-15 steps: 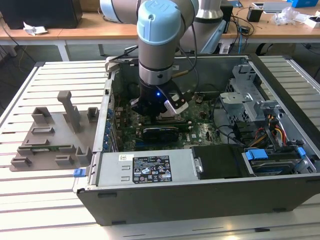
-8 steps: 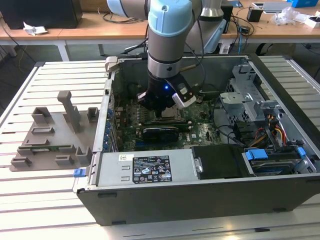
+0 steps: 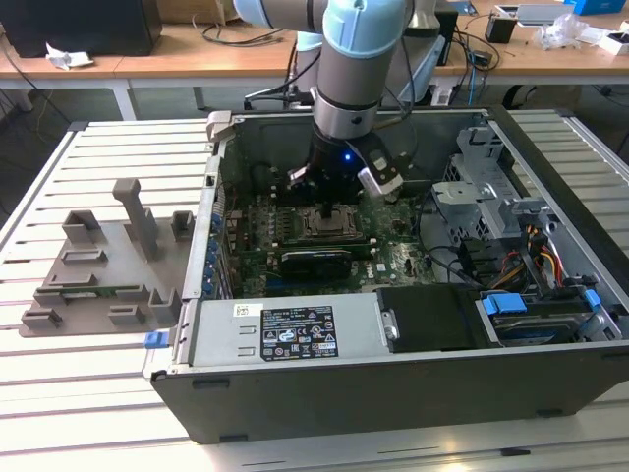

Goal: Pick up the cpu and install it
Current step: 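Install the second cpu locking lever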

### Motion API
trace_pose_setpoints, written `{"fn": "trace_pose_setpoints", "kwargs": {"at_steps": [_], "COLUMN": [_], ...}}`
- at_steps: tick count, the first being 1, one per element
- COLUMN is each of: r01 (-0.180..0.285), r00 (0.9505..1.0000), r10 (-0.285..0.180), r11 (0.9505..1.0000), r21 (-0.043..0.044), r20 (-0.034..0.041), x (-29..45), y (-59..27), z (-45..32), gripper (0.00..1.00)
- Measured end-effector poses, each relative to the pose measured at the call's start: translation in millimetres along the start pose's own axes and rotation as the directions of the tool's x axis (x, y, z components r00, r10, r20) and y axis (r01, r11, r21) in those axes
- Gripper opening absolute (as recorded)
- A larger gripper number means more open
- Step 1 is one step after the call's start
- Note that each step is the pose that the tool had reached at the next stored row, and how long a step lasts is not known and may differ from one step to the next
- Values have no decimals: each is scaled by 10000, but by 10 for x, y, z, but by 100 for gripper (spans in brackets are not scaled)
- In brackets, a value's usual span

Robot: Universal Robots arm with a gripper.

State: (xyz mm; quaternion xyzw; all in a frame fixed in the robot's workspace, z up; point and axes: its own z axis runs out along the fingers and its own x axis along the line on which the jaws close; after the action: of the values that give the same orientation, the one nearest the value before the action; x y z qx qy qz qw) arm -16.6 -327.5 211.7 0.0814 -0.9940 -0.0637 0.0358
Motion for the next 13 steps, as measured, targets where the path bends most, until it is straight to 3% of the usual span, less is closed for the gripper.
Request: {"fn": "trace_pose_setpoints", "kwargs": {"at_steps": [2, 3, 4, 6, 9, 13], "r01": [-21, -35, -58, -87, -112, -112], "r00": [10000, 10000, 9999, 9997, 9995, 9994], "r10": [22, 39, 67, 112, 159, 163], "r11": [9997, 9990, 9972, 9927, 9876, 9866], "r21": [263, 442, 745, 1200, 1566, 1628], "r20": [-41, -70, -116, -198, -288, -299], "x": [-11, -15, -23, -49, -93, -92], "y": [41, 54, 67, 75, 120, 155], "z": [4, 4, 2, -6, -12, -120], "gripper": [11, 11, 11, 11, 11, 11]}}
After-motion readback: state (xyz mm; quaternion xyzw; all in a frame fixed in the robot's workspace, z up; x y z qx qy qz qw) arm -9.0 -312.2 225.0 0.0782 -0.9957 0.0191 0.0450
